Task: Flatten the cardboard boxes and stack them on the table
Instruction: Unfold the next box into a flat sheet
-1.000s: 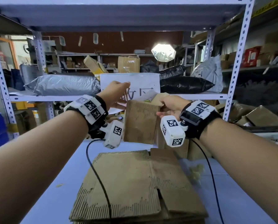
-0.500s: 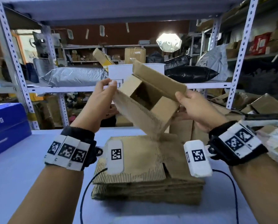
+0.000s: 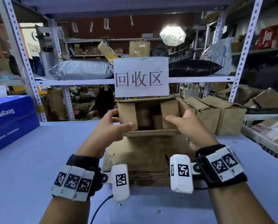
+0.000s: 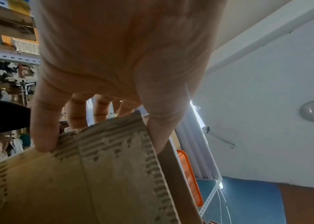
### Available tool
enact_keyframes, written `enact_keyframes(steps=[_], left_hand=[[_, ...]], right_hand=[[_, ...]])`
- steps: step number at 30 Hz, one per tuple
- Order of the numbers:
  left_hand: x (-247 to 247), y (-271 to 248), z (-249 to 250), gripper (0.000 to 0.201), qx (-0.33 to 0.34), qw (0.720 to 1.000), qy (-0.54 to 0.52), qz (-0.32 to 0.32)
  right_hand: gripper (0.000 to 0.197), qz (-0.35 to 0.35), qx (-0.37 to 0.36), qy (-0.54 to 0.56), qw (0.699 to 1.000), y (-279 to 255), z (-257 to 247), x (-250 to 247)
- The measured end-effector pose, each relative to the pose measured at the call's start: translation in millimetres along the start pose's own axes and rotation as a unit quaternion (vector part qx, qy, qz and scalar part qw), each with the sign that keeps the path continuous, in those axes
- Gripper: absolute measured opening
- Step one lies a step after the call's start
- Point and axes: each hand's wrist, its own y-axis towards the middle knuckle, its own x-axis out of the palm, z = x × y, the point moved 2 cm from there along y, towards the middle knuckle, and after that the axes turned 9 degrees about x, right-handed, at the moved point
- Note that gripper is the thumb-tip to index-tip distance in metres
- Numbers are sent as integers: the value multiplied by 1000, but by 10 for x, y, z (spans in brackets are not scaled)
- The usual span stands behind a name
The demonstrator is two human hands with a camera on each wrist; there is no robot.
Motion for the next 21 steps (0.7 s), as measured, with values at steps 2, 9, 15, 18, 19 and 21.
enact_keyframes(steps=[2, 9, 15, 18, 19, 21], left_hand=[[2, 3, 2, 72, -4, 1000, 14, 3], [17, 5, 112, 64, -57, 998, 11, 22], [-62, -17, 107, 70, -13, 1000, -8, 27], [-82, -12, 81, 114, 38, 999, 5, -10], [-85, -6, 78, 117, 53, 998, 8, -14], [-87, 17, 77, 102, 58, 998, -7, 3]], right_hand=[[91, -19, -4, -56, 998, -33, 38, 22], [132, -18, -89, -241, 966, -106, 89, 19], [139, -22, -158, -285, 945, -81, -23, 44], [145, -21, -171, -272, 947, -102, -27, 47], [146, -15, -170, -271, 947, -112, -12, 40], [147, -4, -161, -268, 950, -133, 35, 21]])
